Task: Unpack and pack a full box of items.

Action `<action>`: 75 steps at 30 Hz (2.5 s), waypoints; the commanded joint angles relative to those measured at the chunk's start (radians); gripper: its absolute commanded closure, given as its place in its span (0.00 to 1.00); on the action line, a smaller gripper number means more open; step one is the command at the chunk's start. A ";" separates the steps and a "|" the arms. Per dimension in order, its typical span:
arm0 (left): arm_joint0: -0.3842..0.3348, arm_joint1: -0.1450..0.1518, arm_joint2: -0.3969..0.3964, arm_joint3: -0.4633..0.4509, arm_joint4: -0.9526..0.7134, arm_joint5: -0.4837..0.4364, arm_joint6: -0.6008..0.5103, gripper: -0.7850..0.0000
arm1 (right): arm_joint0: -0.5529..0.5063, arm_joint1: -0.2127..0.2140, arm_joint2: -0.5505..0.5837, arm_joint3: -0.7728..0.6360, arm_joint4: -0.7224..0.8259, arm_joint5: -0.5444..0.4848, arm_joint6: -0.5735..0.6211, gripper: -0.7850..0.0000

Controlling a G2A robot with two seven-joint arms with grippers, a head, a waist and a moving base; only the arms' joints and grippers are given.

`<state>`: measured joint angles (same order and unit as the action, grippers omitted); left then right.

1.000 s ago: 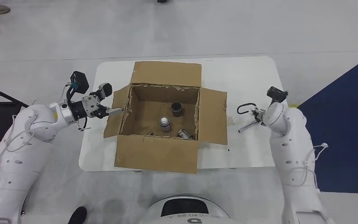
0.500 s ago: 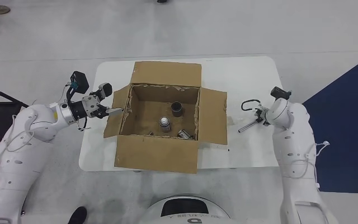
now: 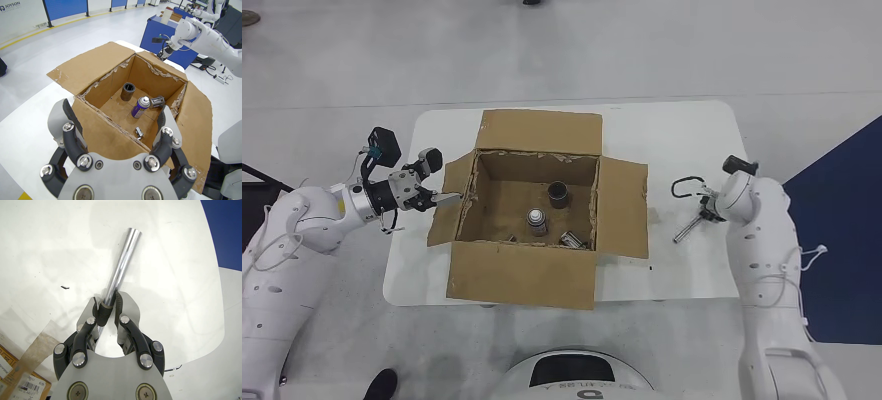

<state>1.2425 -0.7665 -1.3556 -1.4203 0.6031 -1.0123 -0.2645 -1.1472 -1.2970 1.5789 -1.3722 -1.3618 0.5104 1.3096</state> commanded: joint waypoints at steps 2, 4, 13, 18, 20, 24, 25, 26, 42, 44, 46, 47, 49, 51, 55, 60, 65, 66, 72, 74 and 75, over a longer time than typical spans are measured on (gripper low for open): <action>0.000 0.000 0.000 0.000 0.000 0.000 0.000 0.00 | 0.002 -0.003 -0.004 -0.003 -0.035 -0.006 0.006 1.00; 0.000 0.000 0.000 0.000 0.000 0.000 0.000 0.00 | 0.002 -0.004 -0.016 -0.009 -0.073 -0.015 0.015 1.00; 0.000 0.000 0.000 0.000 0.000 0.000 0.000 0.00 | -0.022 -0.006 -0.007 -0.074 -0.037 -0.085 0.039 1.00; 0.000 0.000 0.000 0.000 0.000 0.000 0.000 0.00 | -0.045 -0.002 0.043 -0.098 0.018 -0.115 0.021 1.00; 0.000 0.000 0.000 0.000 0.000 0.000 0.000 0.00 | -0.046 0.000 0.053 -0.097 0.041 -0.135 0.017 1.00; 0.000 0.000 0.000 0.000 0.000 0.000 0.000 0.00 | -0.043 0.002 0.075 -0.083 0.095 -0.167 -0.005 1.00; 0.000 0.000 0.000 0.000 0.000 0.000 0.000 0.00 | -0.039 0.002 0.078 -0.072 0.113 -0.177 -0.004 1.00; 0.000 0.000 0.000 0.000 0.000 0.000 0.000 0.00 | -0.032 0.003 0.083 -0.059 0.125 -0.188 -0.004 1.00; 0.000 0.000 0.000 0.000 0.000 0.000 0.000 0.00 | 0.124 0.053 0.265 0.288 0.594 -0.627 0.180 1.00; 0.000 0.000 0.000 0.000 0.000 0.000 0.000 0.00 | 0.154 0.064 0.292 0.361 0.662 -0.691 0.224 1.00; 0.000 0.000 0.000 0.000 0.000 0.000 0.000 0.00 | 0.182 0.074 0.294 0.452 0.757 -0.777 0.226 1.00; 0.000 0.000 0.000 0.000 0.000 0.000 0.000 0.00 | 0.197 0.082 0.292 0.497 0.795 -0.795 0.226 1.00; 0.000 0.000 0.000 0.000 0.000 0.000 0.000 0.00 | 0.225 0.096 0.261 0.559 0.899 -0.795 0.226 1.00; 0.000 0.000 0.000 0.000 0.000 0.000 0.000 0.00 | 0.233 0.115 0.217 0.596 1.019 -0.795 0.226 1.00; 0.000 0.000 0.000 0.000 0.000 0.000 0.000 0.00 | 0.218 0.153 0.121 0.605 1.265 -0.795 0.226 1.00; 0.000 0.000 0.000 0.000 0.000 0.000 0.000 0.00 | 0.218 0.153 0.121 0.605 1.265 -0.795 0.226 1.00; 0.000 0.000 0.000 0.000 0.000 0.000 0.000 0.00 | 0.218 0.153 0.121 0.605 1.265 -0.795 0.226 1.00; 0.000 0.000 0.000 0.000 0.000 0.000 0.000 0.00 | 0.218 0.153 0.121 0.605 1.265 -0.795 0.226 1.00; 0.000 0.000 0.000 0.000 0.000 0.000 0.000 0.00 | 0.218 0.153 0.121 0.605 1.265 -0.795 0.226 1.00; 0.000 0.000 0.000 0.000 0.000 0.000 0.000 0.00 | 0.218 0.153 0.121 0.605 1.265 -0.795 0.226 1.00; 0.000 0.000 0.000 0.000 0.000 0.000 0.000 0.00 | 0.218 0.153 0.121 0.605 1.265 -0.795 0.226 1.00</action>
<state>1.2425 -0.7665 -1.3556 -1.4203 0.6031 -1.0123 -0.2645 -0.9296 -1.1444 1.7002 -0.7676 -0.0994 -0.2846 1.5359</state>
